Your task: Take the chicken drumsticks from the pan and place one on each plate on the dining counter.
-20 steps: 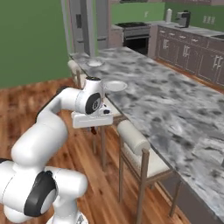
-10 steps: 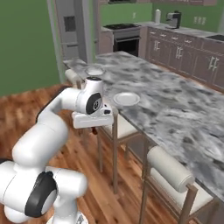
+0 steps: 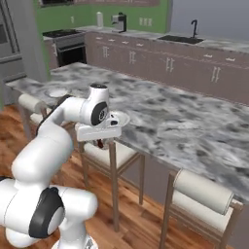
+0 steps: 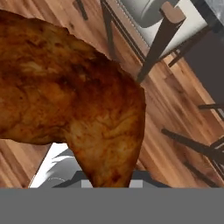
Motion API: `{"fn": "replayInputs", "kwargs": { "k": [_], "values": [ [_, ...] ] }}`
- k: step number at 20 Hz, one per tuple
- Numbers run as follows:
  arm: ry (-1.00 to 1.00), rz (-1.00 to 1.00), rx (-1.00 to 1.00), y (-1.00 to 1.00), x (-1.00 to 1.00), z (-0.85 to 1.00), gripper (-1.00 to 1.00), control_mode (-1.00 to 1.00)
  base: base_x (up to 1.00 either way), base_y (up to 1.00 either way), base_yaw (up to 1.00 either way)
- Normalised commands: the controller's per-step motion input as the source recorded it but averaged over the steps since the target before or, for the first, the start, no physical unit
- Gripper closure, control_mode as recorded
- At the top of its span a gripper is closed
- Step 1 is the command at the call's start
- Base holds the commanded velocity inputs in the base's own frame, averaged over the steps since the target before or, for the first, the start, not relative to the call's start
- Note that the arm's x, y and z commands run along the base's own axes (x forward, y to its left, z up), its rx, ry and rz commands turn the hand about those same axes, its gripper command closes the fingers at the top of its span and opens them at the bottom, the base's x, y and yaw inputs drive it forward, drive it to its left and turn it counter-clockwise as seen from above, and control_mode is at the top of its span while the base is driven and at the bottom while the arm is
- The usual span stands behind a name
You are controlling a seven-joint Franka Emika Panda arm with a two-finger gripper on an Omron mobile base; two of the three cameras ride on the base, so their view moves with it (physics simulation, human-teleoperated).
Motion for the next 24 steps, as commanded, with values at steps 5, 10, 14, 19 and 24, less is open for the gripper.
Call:
{"fn": "replayInputs", "kwargs": {
  "k": [5, 10, 14, 19, 24],
  "values": [
    [0.00, 0.00, 0.00, 0.00, 0.00, 0.00, 1.00, 1.00, 0.63, 0.39, -0.45],
    [0.00, 0.00, 0.00, 0.00, 0.00, 0.00, 1.00, 1.00, 0.56, 0.27, -0.27],
    [0.00, 0.00, 0.00, 0.00, 0.00, 0.00, 1.00, 1.00, 0.65, 0.25, -0.15],
    [0.00, 0.00, 0.00, 0.00, 0.00, 0.00, 1.00, 1.00, 0.57, 0.21, -0.08],
    [0.00, 0.00, 0.00, 0.00, 0.00, 0.00, 1.00, 1.00, 0.47, 0.21, -0.09]
  ]
}}
